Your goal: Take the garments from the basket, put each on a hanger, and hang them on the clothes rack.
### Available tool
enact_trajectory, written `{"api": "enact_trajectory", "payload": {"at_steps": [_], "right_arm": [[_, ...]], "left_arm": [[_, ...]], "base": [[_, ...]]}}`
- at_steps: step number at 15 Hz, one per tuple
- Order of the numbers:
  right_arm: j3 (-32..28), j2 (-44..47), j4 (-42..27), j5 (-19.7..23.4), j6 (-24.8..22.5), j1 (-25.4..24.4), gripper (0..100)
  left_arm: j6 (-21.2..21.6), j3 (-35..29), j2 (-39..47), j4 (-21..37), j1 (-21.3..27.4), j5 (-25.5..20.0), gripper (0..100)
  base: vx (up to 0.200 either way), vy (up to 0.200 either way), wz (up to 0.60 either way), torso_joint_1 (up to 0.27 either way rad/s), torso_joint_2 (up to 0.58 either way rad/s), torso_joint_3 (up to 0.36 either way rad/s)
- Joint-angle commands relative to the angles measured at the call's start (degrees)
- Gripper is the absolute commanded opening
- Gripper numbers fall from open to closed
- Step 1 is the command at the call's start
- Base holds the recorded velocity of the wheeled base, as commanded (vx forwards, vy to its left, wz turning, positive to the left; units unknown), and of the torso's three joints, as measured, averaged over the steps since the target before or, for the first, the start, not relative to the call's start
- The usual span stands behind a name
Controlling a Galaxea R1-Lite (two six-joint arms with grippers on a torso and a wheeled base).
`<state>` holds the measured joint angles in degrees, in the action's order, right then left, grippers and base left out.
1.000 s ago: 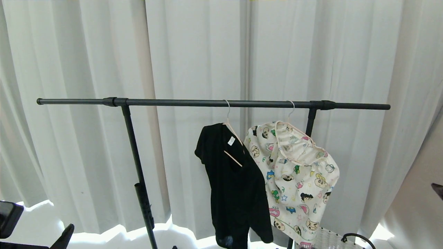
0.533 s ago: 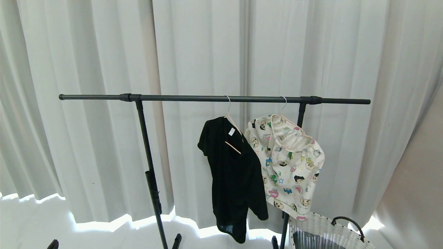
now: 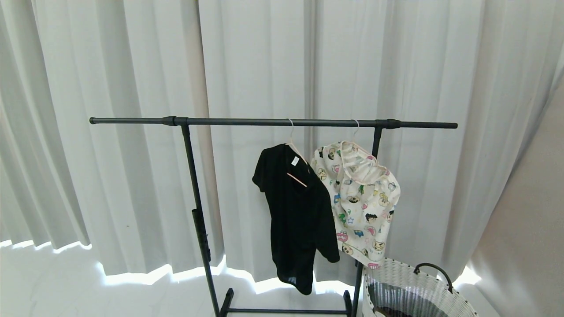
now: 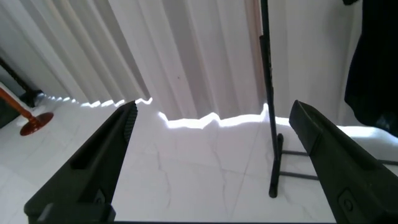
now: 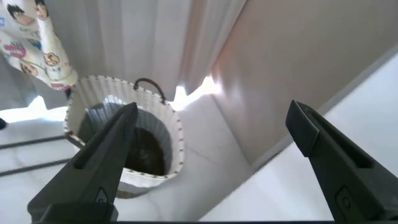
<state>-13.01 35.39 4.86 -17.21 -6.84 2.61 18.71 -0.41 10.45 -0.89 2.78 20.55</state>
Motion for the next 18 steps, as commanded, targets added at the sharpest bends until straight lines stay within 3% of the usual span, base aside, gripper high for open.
{"api": "enact_trajectory", "payload": {"at_steps": [1,4,5,7,9,13,14,15,16,18], "right_arm": [[3.2,-6.7,0.1,0.5,2.6,-0.1,100],[12.9,-23.2,-1.0,2.2,2.1,-0.1,100],[13.0,-30.9,-2.1,2.5,1.7,-0.1,100],[13.0,-31.2,-2.3,1.9,5.2,-0.1,100],[13.0,-31.3,-2.4,2.4,7.3,-0.1,100],[13.0,-31.3,-2.1,2.6,8.3,-0.1,100],[13.0,-31.3,-1.2,2.4,7.5,-0.1,100],[13.0,-31.3,-1.0,2.6,7.4,-0.1,100],[13.0,-32.0,-1.2,4.6,7.1,-0.9,100],[13.0,-35.1,-2.6,16.7,5.5,-2.5,100]], "left_arm": [[-0.7,-0.2,-6.5,0.7,-0.1,0.6,100],[-2.2,-0.1,-6.5,0.7,-0.1,0.7,100],[-3.5,-0.1,-6.5,0.8,-0.1,0.6,100],[-3.1,-0.1,-6.5,0.8,-0.1,-1.0,100],[-3.6,0.3,-6.5,0.0,-0.1,-13.5,100],[-9.1,0.4,-6.5,-0.6,-0.2,-22.6,100],[-11.2,0.4,-6.7,1.5,-0.4,-25.6,100],[-11.4,0.4,-6.7,2.6,-0.4,-25.3,100],[-11.5,0.4,-6.6,2.6,-0.4,-25.3,100],[-11.5,0.4,-6.7,2.6,-0.5,-25.2,100]], "base": [[0.0,0.0,0.0,0.0,0.0,0.0],[0.0,0.0,0.0,0.0,0.0,0.0],[0.0,0.0,0.0,0.0,0.0,0.0],[0.0,0.0,0.0,0.0,0.0,0.0],[0.0,0.0,0.0,0.0,0.0,0.0],[0.0,0.0,0.0,0.0,0.0,0.0],[0.0,0.0,0.0,0.0,0.0,0.0],[0.0,0.0,0.0,0.0,0.0,0.0],[0.0,0.0,0.0,0.0,0.0,0.0],[0.0,0.0,0.0,0.0,0.0,0.0]]}}
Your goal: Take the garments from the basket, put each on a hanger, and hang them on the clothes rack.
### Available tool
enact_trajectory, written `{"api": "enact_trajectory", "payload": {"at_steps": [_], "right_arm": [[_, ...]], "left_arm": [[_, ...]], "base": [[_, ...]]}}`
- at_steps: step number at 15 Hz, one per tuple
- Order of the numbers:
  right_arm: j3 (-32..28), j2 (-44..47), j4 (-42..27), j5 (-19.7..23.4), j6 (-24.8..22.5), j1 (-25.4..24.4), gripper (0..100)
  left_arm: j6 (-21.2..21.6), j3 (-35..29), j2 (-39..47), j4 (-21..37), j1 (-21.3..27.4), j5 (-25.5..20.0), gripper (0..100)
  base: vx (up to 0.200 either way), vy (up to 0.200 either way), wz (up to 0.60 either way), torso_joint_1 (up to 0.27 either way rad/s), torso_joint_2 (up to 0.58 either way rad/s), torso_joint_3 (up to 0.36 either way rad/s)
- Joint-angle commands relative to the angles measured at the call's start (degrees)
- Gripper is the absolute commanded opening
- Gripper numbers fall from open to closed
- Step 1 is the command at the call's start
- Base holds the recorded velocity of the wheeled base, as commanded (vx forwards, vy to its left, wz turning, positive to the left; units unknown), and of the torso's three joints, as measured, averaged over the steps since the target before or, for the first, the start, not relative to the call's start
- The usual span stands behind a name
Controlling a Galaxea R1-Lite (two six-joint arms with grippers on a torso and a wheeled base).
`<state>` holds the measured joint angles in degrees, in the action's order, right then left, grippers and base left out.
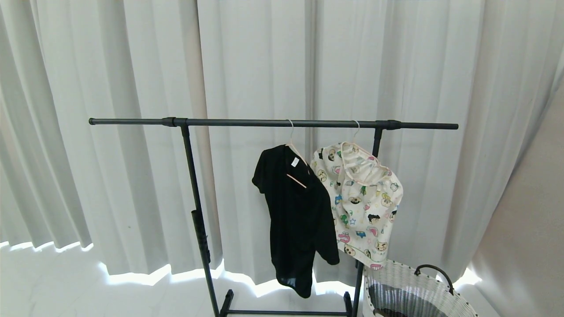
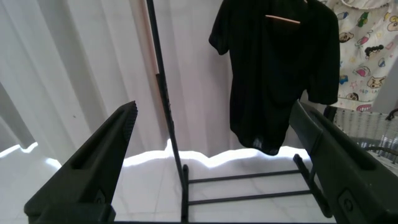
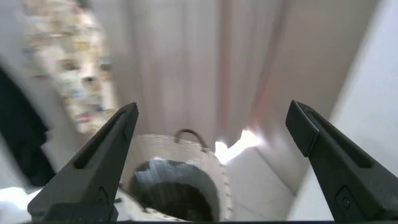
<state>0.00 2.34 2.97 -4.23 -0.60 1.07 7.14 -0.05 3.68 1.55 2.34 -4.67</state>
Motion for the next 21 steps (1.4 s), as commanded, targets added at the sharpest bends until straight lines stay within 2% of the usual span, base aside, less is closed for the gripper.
{"api": "enact_trajectory", "payload": {"at_steps": [1,8,10,21], "right_arm": [[0.0,-2.3,-2.0,5.9,-1.2,-1.0,100],[0.0,-2.3,-2.8,4.5,1.2,-1.0,100],[0.0,-2.3,-2.8,4.6,1.2,-1.0,100],[0.0,-2.3,-2.8,4.5,1.2,-1.0,100]], "left_arm": [[0.0,0.0,0.1,0.2,-0.1,0.0,100],[0.0,0.0,-0.1,0.2,-0.2,0.0,100],[-0.3,0.0,-3.7,0.1,-1.9,0.0,100],[-1.2,0.0,-3.7,0.1,-1.9,0.0,100]], "base": [[0.0,0.0,0.0,0.0,0.0,0.0],[0.0,0.0,0.0,0.0,0.0,0.0],[0.0,0.0,0.0,0.0,0.0,0.0],[0.0,0.0,0.0,0.0,0.0,0.0]]}}
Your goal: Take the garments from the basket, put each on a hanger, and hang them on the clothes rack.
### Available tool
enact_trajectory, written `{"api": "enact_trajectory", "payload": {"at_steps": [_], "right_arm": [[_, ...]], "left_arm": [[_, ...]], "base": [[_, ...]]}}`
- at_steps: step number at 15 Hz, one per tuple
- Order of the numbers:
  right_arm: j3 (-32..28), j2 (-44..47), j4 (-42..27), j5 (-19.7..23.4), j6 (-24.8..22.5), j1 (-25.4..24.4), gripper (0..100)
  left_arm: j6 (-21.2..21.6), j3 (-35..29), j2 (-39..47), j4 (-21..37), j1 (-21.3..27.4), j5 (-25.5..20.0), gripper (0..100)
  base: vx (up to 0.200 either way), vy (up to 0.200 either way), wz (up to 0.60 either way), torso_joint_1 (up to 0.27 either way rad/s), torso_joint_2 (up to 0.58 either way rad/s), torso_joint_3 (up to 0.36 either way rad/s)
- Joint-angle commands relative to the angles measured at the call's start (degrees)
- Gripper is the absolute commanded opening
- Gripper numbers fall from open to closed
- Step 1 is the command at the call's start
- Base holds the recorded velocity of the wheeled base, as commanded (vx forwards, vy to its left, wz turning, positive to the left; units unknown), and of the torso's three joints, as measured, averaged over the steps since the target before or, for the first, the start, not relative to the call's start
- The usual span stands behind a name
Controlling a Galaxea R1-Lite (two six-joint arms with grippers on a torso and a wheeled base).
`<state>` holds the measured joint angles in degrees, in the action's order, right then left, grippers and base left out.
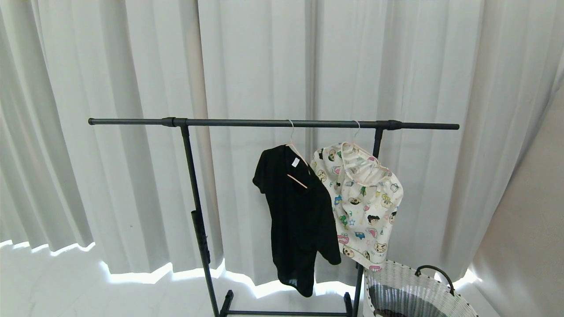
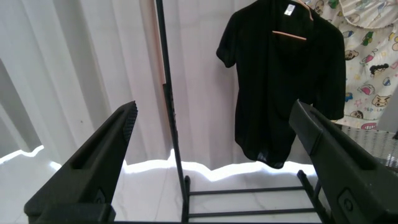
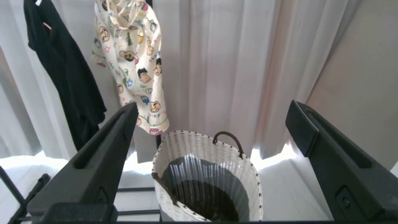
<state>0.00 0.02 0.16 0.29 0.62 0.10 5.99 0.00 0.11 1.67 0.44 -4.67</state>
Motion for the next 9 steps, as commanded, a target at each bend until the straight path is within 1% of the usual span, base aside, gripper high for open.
{"api": "enact_trajectory", "payload": {"at_steps": [1,9], "right_arm": [[0.0,0.0,0.0,0.1,0.0,0.0,100],[0.0,0.0,0.0,0.0,0.0,0.0,100]], "left_arm": [[0.0,0.0,-0.1,0.0,0.0,0.0,100],[0.0,0.0,-0.1,0.0,0.0,0.0,100]], "base": [[0.0,0.0,0.0,0.0,0.0,0.0],[0.0,0.0,0.0,0.0,0.0,0.0]]}}
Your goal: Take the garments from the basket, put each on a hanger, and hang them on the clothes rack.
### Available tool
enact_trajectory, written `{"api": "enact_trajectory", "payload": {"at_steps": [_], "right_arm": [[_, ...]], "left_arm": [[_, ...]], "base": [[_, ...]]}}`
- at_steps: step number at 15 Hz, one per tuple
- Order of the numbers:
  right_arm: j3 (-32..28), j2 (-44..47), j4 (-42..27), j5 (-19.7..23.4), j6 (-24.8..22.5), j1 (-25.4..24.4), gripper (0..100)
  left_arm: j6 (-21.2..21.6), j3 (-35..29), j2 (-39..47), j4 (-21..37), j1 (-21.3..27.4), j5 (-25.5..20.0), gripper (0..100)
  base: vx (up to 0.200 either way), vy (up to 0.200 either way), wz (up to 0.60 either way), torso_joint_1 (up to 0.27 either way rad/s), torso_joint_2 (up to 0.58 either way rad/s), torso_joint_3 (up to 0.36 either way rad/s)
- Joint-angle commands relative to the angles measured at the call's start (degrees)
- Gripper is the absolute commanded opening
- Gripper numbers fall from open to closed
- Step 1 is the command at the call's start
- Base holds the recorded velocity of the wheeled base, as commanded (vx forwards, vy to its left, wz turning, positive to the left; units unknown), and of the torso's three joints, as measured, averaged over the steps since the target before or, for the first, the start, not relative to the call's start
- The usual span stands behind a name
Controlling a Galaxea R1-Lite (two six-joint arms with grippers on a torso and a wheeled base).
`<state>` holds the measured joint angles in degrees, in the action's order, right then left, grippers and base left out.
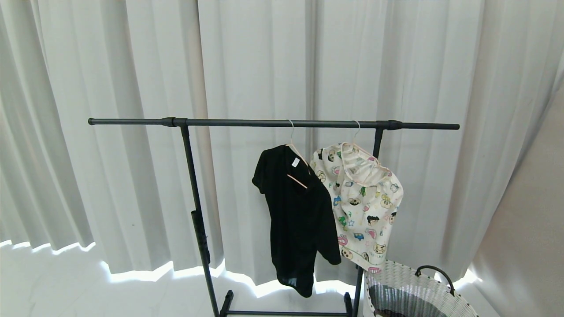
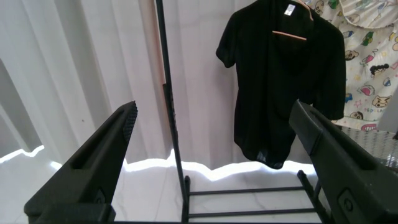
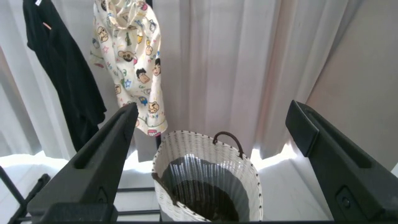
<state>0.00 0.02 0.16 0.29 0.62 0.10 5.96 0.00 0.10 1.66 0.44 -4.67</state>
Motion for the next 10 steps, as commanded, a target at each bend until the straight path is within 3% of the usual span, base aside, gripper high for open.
{"api": "enact_trajectory", "payload": {"at_steps": [1,10], "right_arm": [[0.0,0.0,0.0,0.1,0.0,0.0,100],[0.0,0.0,0.0,0.1,0.0,0.0,100]], "left_arm": [[0.0,0.0,-0.1,0.0,0.0,0.0,100],[0.0,0.0,-0.1,0.0,0.0,0.0,100]], "base": [[0.0,0.0,0.0,0.0,0.0,0.0],[0.0,0.0,0.0,0.0,0.0,0.0]]}}
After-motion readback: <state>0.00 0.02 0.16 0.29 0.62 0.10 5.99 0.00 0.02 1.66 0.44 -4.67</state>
